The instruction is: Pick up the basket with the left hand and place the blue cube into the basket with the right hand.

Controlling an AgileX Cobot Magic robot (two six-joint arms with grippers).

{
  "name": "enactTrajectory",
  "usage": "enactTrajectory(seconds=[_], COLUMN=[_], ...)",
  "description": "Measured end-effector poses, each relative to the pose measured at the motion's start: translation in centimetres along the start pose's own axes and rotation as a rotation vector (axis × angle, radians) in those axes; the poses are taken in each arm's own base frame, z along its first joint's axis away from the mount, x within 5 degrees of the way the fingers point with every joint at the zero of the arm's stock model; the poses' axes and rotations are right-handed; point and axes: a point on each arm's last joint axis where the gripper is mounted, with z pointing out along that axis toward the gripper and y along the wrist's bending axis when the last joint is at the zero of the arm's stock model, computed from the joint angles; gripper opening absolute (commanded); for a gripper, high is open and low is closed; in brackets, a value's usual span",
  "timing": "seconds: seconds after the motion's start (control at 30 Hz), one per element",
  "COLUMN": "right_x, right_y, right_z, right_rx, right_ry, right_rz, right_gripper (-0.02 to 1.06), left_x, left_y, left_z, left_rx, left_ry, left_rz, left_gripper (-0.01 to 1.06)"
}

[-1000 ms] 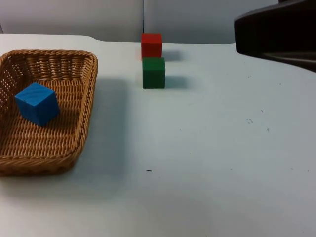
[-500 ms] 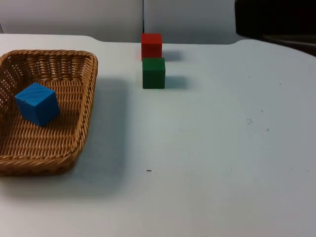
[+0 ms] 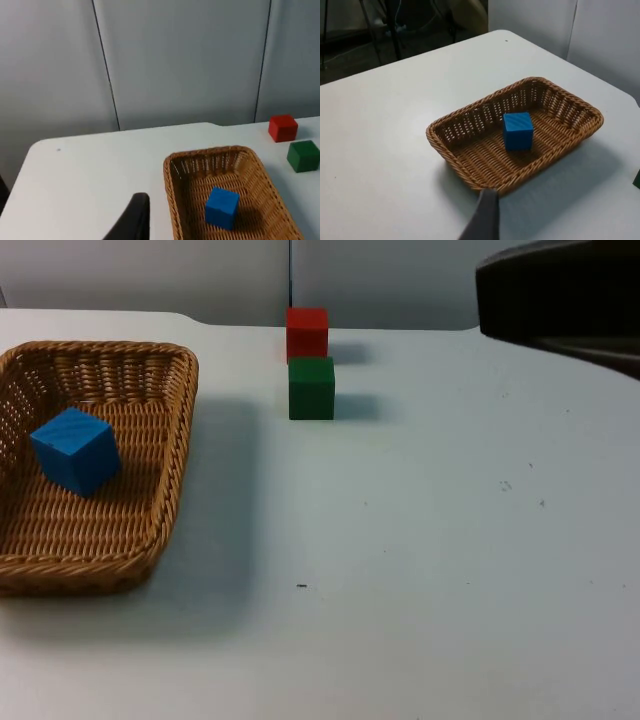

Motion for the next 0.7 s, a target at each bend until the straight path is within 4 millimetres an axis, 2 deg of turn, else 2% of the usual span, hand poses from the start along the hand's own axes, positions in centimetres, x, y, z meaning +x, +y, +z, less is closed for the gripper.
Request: enactTrajectory(seconds=[0.03, 0.07, 0.23, 0.3, 0.4, 0.43, 0.53, 0.7], right_x=[0.1, 0.1, 0.2, 0.1, -0.4, -0.4, -0.6, -0.3], right_y=[0.0, 0.0, 0.2, 0.2, 0.4, 0.4, 0.6, 0.9], right_z=[0.0, 0.0, -0.5, -0.9, -2.5, -2.5, -4.3, -6.1], right_rx=[-0.003, -0.003, -0.020, -0.022, -0.023, -0.023, -0.032, -0.059], right_ry=[0.006, 0.006, 0.028, 0.021, -0.025, -0.025, -0.060, -0.041], right_rz=[-0.002, -0.002, -0.022, -0.028, -0.052, -0.052, -0.063, -0.085], right_gripper=[0.77, 0.77, 0.77, 0.77, 0.77, 0.77, 0.77, 0.77], left_x=[1.2, 1.2, 6.6, 7.3, 8.5, 8.5, 9.0, 9.2], left_y=[0.0, 0.0, 0.0, 0.0, 0.3, 0.3, 0.5, 0.6], left_z=[-0.1, -0.1, 0.1, 0.0, 0.0, 0.0, 0.0, 0.0], left_rx=[-0.004, -0.004, -0.045, -0.054, -0.089, -0.089, -0.121, -0.130], left_ry=[0.014, 0.014, 0.109, 0.123, 0.186, 0.186, 0.234, 0.250], left_rz=[-0.022, -0.022, -0.090, -0.097, -0.104, -0.104, -0.091, -0.091], left_gripper=[0.98, 0.98, 0.98, 0.98, 0.98, 0.98, 0.98, 0.98])
